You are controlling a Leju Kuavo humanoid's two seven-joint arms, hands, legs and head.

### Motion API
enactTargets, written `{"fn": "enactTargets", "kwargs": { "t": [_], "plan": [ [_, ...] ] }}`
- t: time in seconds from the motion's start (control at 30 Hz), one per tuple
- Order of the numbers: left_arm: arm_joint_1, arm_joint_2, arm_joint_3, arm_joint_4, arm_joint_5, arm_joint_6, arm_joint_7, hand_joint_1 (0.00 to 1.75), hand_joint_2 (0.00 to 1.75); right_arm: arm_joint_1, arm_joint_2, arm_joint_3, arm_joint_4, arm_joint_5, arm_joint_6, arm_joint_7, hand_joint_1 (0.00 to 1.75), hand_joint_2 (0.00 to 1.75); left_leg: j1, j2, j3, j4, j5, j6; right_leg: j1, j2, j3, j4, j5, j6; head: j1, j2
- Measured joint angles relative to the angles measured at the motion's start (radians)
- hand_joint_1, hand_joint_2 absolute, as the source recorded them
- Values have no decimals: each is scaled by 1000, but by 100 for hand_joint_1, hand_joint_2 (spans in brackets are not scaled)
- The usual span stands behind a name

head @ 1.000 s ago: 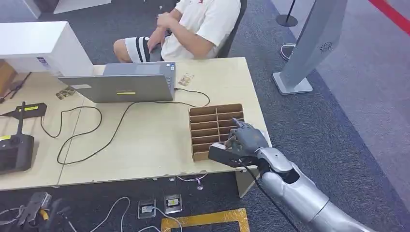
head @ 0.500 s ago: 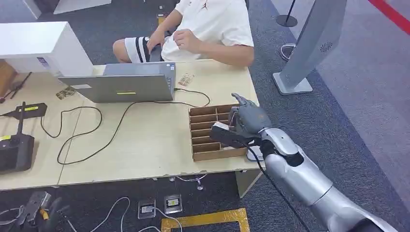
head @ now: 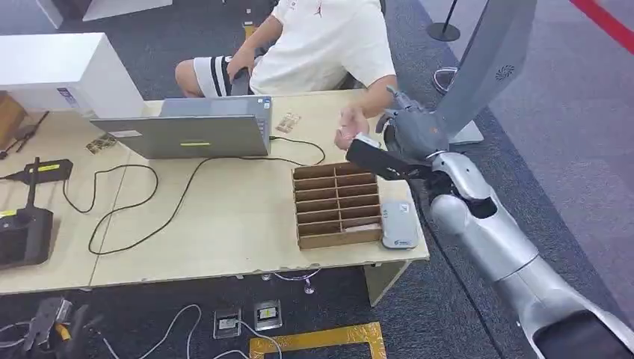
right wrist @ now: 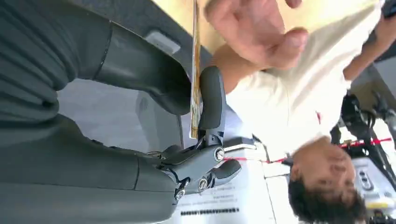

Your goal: Pass the card to the sensor for recognition and then transmit it.

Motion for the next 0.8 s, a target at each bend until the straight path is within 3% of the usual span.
{"fn": "enactTargets", "kwargs": {
  "t": [0.17,0.37,0.8],
  "plan": [
    [-9,-19,18,30,15,0,-8,0,0,-78,12,-5,16,40,-7,-67,175,175,0,0,-1,0,0,0,0,0,0,1,0,0,0,0],
    [-16,-34,24,48,41,0,-16,0,0,-206,63,13,147,58,-73,-130,175,175,1,-1,-1,0,0,0,1,-1,0,1,0,0,0,0],
    [-19,-51,40,85,104,0,5,0,0,-254,125,53,386,68,-109,-140,175,175,1,-1,-1,0,0,0,1,-2,0,0,0,0,0,0]
  ]
}}
